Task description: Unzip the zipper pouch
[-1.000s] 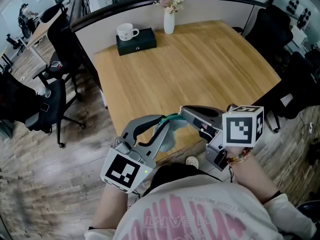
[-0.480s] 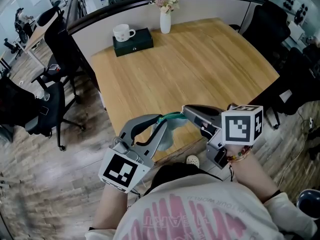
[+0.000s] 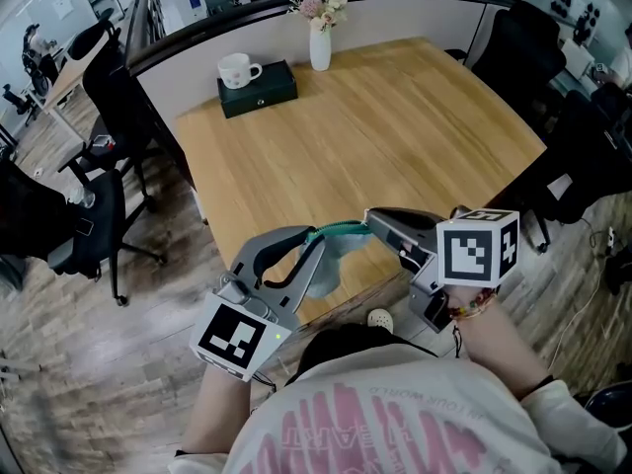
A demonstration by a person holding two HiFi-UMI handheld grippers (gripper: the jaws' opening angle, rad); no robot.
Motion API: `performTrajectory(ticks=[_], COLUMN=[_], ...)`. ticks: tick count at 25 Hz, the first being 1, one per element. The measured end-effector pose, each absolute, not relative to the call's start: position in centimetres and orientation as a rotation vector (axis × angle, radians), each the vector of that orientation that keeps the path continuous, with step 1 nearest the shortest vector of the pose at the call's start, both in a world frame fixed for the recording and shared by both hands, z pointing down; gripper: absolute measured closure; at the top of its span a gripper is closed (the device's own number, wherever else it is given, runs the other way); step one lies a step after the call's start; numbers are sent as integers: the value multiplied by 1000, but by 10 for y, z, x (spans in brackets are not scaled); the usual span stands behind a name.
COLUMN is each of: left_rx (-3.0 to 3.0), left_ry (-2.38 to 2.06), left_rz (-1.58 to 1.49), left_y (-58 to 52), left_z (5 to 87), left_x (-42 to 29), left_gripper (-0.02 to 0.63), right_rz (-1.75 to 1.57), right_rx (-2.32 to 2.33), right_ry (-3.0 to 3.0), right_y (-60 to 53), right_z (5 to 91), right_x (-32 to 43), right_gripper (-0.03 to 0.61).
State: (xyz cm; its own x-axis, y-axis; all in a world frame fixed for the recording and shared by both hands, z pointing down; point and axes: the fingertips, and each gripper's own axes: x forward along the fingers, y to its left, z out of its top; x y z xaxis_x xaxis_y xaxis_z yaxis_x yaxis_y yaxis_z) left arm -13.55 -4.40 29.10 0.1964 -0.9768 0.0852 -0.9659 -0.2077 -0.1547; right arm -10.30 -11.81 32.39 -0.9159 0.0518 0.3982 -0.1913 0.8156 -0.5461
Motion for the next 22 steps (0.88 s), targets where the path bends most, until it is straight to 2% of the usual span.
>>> performTrajectory(ticks=[22], left_rx=[-2406], left_ry=[1998], left_rz=[-177], left_y=[-25], left_z=[302], left_x=[-163], left_gripper=[566], right_rz=[862], right_rx=[225], right_ry=[-2590], right_y=[-122], right_z=[341], right_x=[-103], right_gripper=[581])
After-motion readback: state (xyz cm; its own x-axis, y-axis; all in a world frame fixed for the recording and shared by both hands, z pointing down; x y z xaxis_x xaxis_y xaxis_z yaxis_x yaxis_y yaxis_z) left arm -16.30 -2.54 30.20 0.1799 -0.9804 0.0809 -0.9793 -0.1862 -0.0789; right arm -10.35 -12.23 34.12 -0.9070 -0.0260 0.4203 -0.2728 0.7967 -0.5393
